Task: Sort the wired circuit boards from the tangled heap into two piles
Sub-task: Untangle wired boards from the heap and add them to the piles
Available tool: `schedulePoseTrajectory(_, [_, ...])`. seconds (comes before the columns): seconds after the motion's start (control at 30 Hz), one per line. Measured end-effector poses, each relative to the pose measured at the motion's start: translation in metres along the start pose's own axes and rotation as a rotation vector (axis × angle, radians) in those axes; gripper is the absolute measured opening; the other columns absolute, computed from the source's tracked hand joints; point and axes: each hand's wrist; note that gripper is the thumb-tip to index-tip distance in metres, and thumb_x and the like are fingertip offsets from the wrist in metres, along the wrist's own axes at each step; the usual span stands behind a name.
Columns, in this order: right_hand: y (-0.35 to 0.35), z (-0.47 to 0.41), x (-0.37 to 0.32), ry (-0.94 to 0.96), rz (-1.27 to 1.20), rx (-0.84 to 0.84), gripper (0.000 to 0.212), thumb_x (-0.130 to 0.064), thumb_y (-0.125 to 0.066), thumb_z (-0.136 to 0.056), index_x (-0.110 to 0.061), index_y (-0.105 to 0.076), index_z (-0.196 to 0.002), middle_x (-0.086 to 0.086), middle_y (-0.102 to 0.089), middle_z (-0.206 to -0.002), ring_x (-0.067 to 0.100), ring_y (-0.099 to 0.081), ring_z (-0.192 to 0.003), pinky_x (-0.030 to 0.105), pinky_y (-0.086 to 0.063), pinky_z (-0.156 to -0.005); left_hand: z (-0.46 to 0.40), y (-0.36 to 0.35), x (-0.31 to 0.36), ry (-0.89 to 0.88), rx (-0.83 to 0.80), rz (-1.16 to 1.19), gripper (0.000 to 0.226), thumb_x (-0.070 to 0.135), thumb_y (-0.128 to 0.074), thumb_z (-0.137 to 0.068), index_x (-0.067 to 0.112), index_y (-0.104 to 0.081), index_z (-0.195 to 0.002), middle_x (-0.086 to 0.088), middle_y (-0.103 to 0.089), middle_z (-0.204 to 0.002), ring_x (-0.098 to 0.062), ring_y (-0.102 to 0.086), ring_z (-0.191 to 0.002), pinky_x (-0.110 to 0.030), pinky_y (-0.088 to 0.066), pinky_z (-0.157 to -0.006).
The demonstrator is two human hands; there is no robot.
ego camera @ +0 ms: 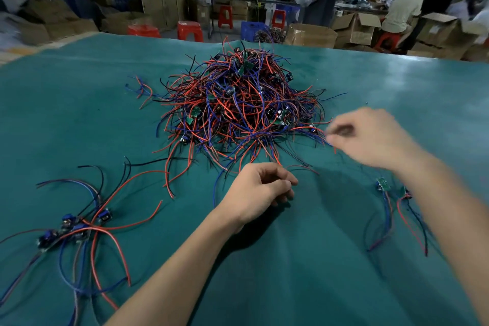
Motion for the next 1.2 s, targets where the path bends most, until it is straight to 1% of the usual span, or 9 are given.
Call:
schedulePoseTrajectory(0.1, [-0.033,-0.039,-0.039,0.087,-0.101,-0.033,0.019,-0.017,-0.062,-0.095,-0.024,-0.075,-0.106,0.0,-0.077,-0.097,0.026,-0.069,-0.096,0.033,-0.054,-0.091,-0.001,-0.001,0.0,-0.001,0.002,0.001,0.014,-0.003,-0.056,-0.093,0.001,-0.069,-0.094,-0.007,-0.069,-0.074,-0.008,-0.057,-0.058,-0.015,-0.044,-0.054])
schedulePoseTrajectory(0.27, [-0.073,-0.078,-0.055,-0.033,-0.059,-0.067,0.026,-0.031,-0.066,-0.095,-0.022,-0.067,-0.119,0.013,-0.066,-0.127,0.037,-0.062,-0.115,0.047,-0.053,-0.1,-0.003,0.0,-0.002,-0.006,0.012,-0.002,0.017,-0.005,-0.054,-0.092,0.002,-0.07,-0.093,-0.009,-0.069,-0.075,-0.01,-0.057,-0.059,-0.016,-0.044,-0.055])
schedulePoseTrajectory(0.5, [-0.072,-0.07,-0.046,-0.128,-0.301,0.08,0.014,-0.022,-0.078,-0.086,-0.029,-0.067,-0.087,0.005,-0.073,-0.101,0.03,-0.067,-0.103,0.042,-0.055,-0.094,-0.004,-0.001,-0.002,-0.008,0.014,0.012,0.019,-0.006,-0.054,-0.091,0.005,-0.069,-0.091,-0.008,-0.069,-0.074,-0.009,-0.058,-0.057,-0.016,-0.044,-0.054])
schedulePoseTrajectory(0.6, [-0.051,-0.051,-0.037,-0.157,-0.552,0.277,0.018,-0.022,-0.083,-0.079,-0.029,-0.067,-0.076,-0.012,-0.069,-0.073,0.016,-0.069,-0.081,0.034,-0.056,-0.085,-0.003,-0.002,-0.002,-0.006,0.022,0.03,0.022,-0.007,-0.053,-0.091,0.007,-0.069,-0.09,-0.007,-0.068,-0.074,-0.008,-0.058,-0.056,-0.015,-0.045,-0.053])
schedulePoseTrajectory(0.73, [-0.019,-0.016,-0.023,-0.164,-1.129,0.421,0.021,-0.008,-0.079,-0.085,-0.025,-0.069,-0.081,-0.006,-0.07,-0.077,0.007,-0.065,-0.07,0.026,-0.053,-0.066,-0.004,-0.002,-0.002,-0.002,0.042,0.06,0.022,-0.01,-0.052,-0.091,0.003,-0.066,-0.102,-0.005,-0.068,-0.075,-0.007,-0.059,-0.055,-0.016,-0.045,-0.052])
schedulePoseTrajectory(0.83, [-0.005,0.013,-0.016,-0.225,-1.692,0.335,0.017,-0.003,-0.067,-0.094,-0.017,-0.073,-0.086,-0.001,-0.075,-0.079,0.009,-0.066,-0.071,0.019,-0.051,-0.062,-0.004,-0.002,-0.002,-0.01,0.041,0.056,0.024,-0.009,-0.052,-0.091,0.002,-0.064,-0.109,-0.006,-0.07,-0.078,-0.008,-0.06,-0.055,-0.017,-0.046,-0.052])
schedulePoseTrajectory(0.93, [-0.007,0.037,-0.011,-0.322,-1.921,0.242,0.033,-0.006,-0.063,-0.094,-0.019,-0.08,-0.068,-0.002,-0.077,-0.082,0.008,-0.069,-0.068,0.017,-0.052,-0.058,-0.005,-0.004,-0.003,-0.018,0.073,0.1,0.021,-0.005,-0.052,-0.095,0.004,-0.063,-0.11,-0.007,-0.071,-0.078,-0.009,-0.059,-0.054,-0.018,-0.046,-0.05])
schedulePoseTrajectory(1.07, [-0.037,0.057,-0.022,-0.409,-1.924,0.051,0.013,-0.008,-0.067,-0.077,-0.012,-0.078,-0.073,0.003,-0.074,-0.079,0.011,-0.068,-0.063,0.017,-0.053,-0.054,-0.007,-0.005,-0.005,-0.032,0.091,0.118,0.019,0.017,-0.048,-0.104,0.009,-0.065,-0.11,-0.009,-0.071,-0.079,-0.013,-0.059,-0.055,-0.02,-0.046,-0.048])
schedulePoseTrajectory(1.2, [-0.065,0.059,-0.037,-0.413,-1.701,-0.033,0.01,0.001,-0.066,-0.089,-0.007,-0.07,-0.085,0.007,-0.07,-0.071,0.016,-0.067,-0.057,0.021,-0.053,-0.05,-0.006,-0.005,-0.002,-0.006,0.039,0.206,0.046,0.045,-0.053,-0.091,0.003,-0.066,-0.104,-0.007,-0.07,-0.074,-0.015,-0.057,-0.053,-0.02,-0.043,-0.048])
Point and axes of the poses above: each hand's wrist, its own z-axis away from the middle knuckle, its own y-axis out of the back of the hand, x = y × z
